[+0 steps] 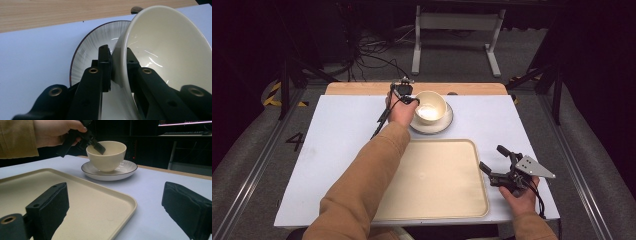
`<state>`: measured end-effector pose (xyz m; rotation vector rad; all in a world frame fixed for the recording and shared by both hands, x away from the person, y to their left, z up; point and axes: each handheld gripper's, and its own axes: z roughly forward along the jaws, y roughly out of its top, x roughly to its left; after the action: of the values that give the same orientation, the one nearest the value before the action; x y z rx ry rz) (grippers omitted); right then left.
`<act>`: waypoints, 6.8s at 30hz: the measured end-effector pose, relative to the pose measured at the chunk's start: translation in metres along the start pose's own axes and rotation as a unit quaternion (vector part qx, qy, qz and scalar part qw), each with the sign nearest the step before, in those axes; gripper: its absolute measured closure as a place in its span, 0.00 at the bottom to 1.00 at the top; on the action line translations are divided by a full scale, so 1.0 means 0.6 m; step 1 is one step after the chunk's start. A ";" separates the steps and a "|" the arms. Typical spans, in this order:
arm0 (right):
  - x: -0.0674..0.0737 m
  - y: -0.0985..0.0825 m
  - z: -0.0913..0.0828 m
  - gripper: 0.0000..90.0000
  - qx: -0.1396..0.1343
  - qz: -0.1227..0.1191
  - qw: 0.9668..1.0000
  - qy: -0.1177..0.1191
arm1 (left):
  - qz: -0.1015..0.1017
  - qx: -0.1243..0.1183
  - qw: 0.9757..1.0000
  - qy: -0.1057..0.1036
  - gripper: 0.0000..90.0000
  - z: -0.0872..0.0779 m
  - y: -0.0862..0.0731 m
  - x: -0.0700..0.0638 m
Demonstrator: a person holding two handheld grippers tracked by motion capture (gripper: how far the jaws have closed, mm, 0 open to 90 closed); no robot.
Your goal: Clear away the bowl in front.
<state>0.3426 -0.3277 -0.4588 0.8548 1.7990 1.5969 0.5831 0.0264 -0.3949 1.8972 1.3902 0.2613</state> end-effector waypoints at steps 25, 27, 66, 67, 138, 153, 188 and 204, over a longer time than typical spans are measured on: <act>0.000 0.000 0.000 0.09 -0.001 0.003 1.000 -0.002 | 0.035 0.004 0.999 -0.018 0.90 -0.097 0.027 -0.009; 0.000 0.000 0.000 0.09 0.000 0.002 1.000 -0.002 | 0.040 0.005 0.999 -0.019 0.90 -0.105 0.028 -0.009; 0.000 0.000 0.000 0.09 -0.001 0.002 1.000 -0.002 | 0.115 0.042 0.989 -0.083 0.90 -0.218 -0.029 -0.015; 0.000 0.000 0.000 0.09 -0.001 0.001 1.000 -0.002 | 0.117 0.044 0.989 -0.084 0.90 -0.220 -0.031 -0.016; 0.000 -0.001 -0.002 0.07 -0.007 0.000 1.000 0.000 | 0.218 0.174 0.948 -0.156 0.90 -0.205 -0.170 -0.059; 0.000 -0.001 -0.002 0.07 -0.007 0.000 1.000 0.000 | 0.215 0.186 0.948 -0.146 0.90 -0.183 -0.182 -0.057; 0.000 -0.001 -0.002 0.07 -0.007 0.000 1.000 0.000 | 0.189 0.194 0.952 -0.146 0.86 -0.159 -0.196 -0.032; 0.000 -0.001 -0.001 0.07 -0.005 -0.001 1.000 0.002 | 0.204 0.118 0.959 -0.156 0.54 -0.183 -0.201 -0.019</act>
<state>0.3421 -0.3283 -0.4591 0.8464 1.7925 1.6067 0.4291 0.0801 -0.3967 2.3012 0.8434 -0.0132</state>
